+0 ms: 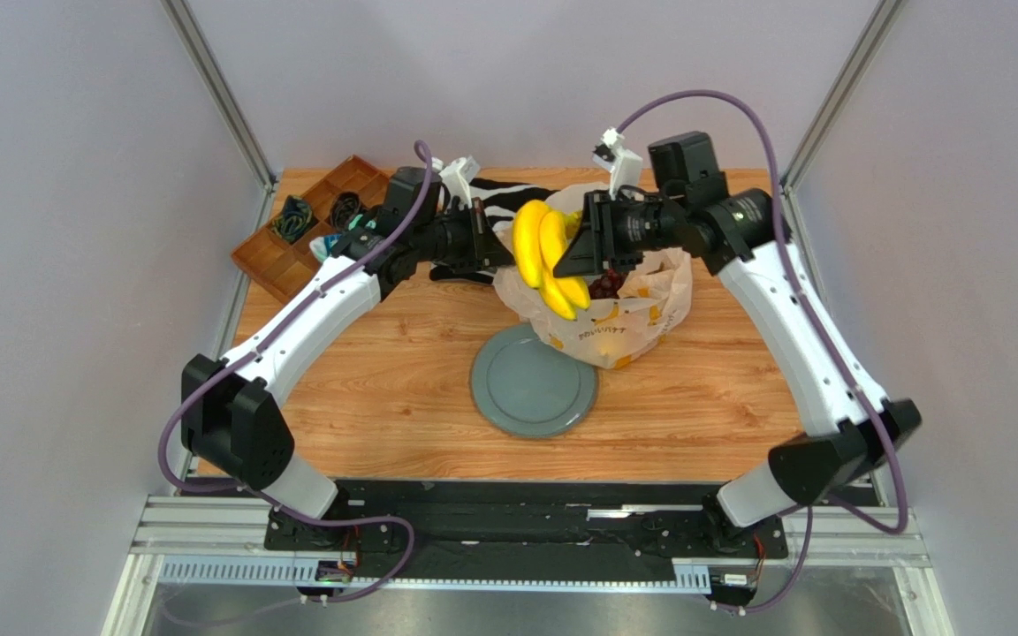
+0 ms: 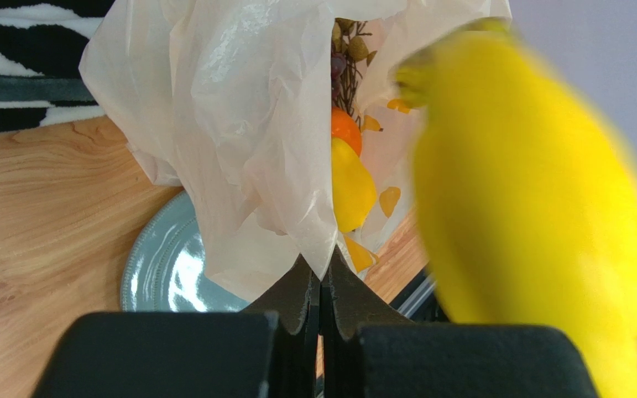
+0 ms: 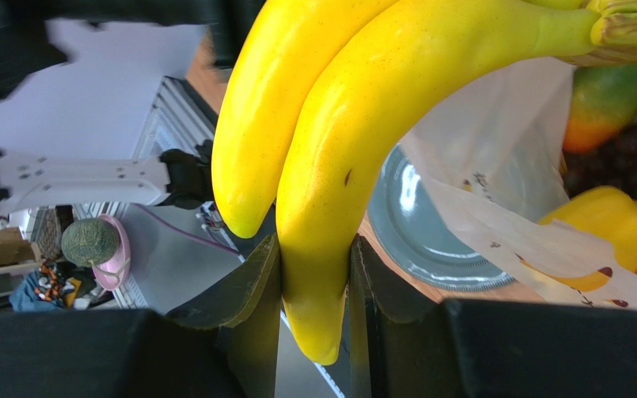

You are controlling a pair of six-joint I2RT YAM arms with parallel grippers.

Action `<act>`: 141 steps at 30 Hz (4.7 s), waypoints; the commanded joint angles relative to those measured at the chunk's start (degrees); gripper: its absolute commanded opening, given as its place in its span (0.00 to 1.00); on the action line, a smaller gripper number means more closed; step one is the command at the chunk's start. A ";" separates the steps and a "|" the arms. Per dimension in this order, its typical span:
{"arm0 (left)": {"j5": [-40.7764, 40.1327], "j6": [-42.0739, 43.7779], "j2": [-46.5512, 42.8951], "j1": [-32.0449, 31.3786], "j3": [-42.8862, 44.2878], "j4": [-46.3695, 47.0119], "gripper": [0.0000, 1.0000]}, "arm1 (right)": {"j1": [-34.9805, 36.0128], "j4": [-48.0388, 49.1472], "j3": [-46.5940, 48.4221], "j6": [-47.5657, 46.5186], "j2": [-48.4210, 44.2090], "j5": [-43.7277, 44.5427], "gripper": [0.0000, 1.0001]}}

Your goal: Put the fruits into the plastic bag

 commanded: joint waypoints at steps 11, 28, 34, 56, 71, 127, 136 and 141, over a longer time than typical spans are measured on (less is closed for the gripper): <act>1.13 1.60 -3.63 -0.07 -1.30 0.81 0.00 | -8.82 -2.42 1.85 7.98 10.34 3.10 0.00; 2.27 -0.33 -0.03 -3.50 -0.42 3.19 0.00 | -3.20 11.45 -1.66 12.20 18.44 34.83 0.04; 2.45 -0.24 1.03 -3.67 0.55 2.84 0.00 | -2.49 11.12 -1.40 12.12 20.11 35.71 0.51; 2.71 -0.86 2.44 -3.67 1.60 3.28 0.00 | 5.41 4.79 -14.14 -5.81 1.21 51.85 0.69; 2.45 -1.56 0.06 -3.67 -0.51 4.15 0.00 | 10.16 5.31 -5.53 -12.13 21.94 82.18 0.70; 10.18 4.68 20.00 -12.37 34.39 1.17 0.00 | -3.28 4.70 -16.76 -7.67 -22.43 86.07 0.00; 8.96 5.91 20.10 -13.87 34.56 -0.67 0.20 | -5.74 1.10 -22.93 -1.69 -25.41 81.59 0.27; 5.36 7.75 17.38 -13.87 32.63 -1.12 0.88 | -5.74 1.54 -22.41 -1.33 -26.91 78.61 0.80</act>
